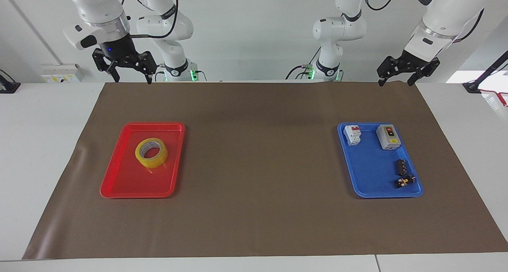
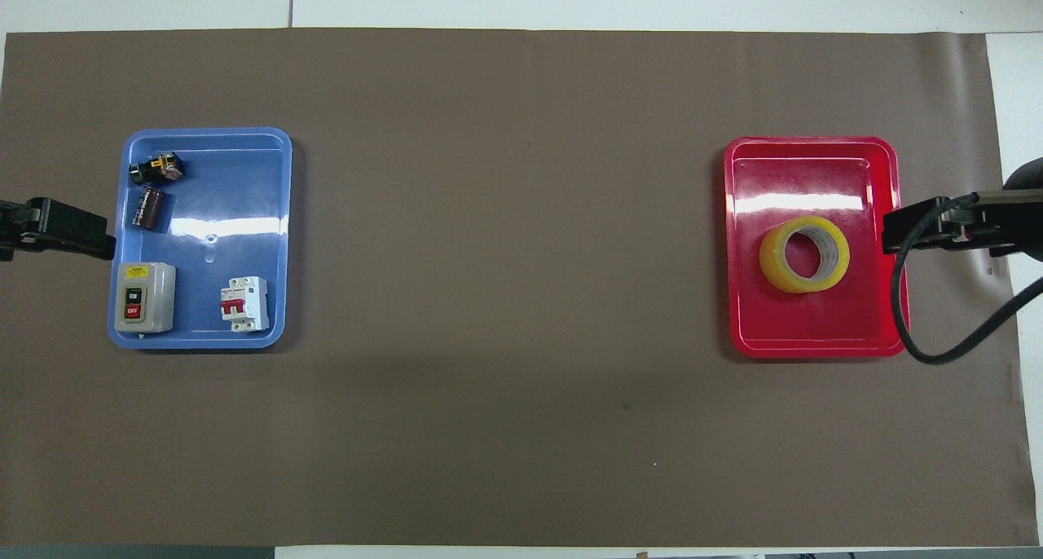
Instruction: Place and move tape with both arms
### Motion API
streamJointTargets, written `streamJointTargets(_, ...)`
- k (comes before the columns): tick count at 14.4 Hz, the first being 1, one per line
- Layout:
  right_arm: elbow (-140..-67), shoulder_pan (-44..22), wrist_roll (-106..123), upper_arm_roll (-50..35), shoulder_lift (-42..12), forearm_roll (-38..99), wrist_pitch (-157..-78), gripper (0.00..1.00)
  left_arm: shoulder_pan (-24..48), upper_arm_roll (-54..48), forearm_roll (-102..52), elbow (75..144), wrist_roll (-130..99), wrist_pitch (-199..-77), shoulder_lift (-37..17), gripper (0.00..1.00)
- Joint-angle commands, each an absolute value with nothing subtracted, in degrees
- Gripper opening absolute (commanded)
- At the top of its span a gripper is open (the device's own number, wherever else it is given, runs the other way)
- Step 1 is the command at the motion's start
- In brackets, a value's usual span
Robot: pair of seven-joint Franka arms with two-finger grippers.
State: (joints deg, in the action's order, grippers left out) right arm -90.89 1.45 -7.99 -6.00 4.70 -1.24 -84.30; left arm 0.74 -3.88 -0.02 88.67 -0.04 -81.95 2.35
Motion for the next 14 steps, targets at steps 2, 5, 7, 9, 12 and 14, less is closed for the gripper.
streamJointTargets(2, -91.93, 2.20, -5.01, -6.06, 5.36, -0.78, -84.99, 1.00, 0.09, -4.04, -1.05, 89.47, 0.26, -82.00, 3.25, 1.00)
streamJointTargets(5, -92.02, 2.11, -3.16, -6.15, 5.36, -1.76, -85.25, 1.00, 0.09, -4.04, -1.05, 89.47, 0.26, -82.00, 3.25, 1.00)
streamJointTargets(7, -91.85, 2.02, -3.43, -6.24, 5.36, -1.14, -85.25, 1.00, 0.09, -4.04, -1.06, 89.47, 0.26, -82.00, 3.25, 1.00)
streamJointTargets(9, -90.80, 2.28, -3.25, -6.24, 5.36, -0.97, -84.90, 1.00, 0.09, -4.04, -1.05, 89.47, 0.26, -82.00, 3.25, 1.00)
streamJointTargets(12, -90.79, 2.20, -3.51, -6.15, 5.36, -1.05, -84.81, 1.00, 0.09, -4.04, -1.05, 89.47, 0.26, -82.00, 3.25, 1.00)
streamJointTargets(14, -91.14, 2.29, -3.52, -6.24, 5.45, -0.88, -84.99, 1.00, 0.09, -4.04, -1.05, 89.47, 0.26, -82.00, 3.25, 1.00)
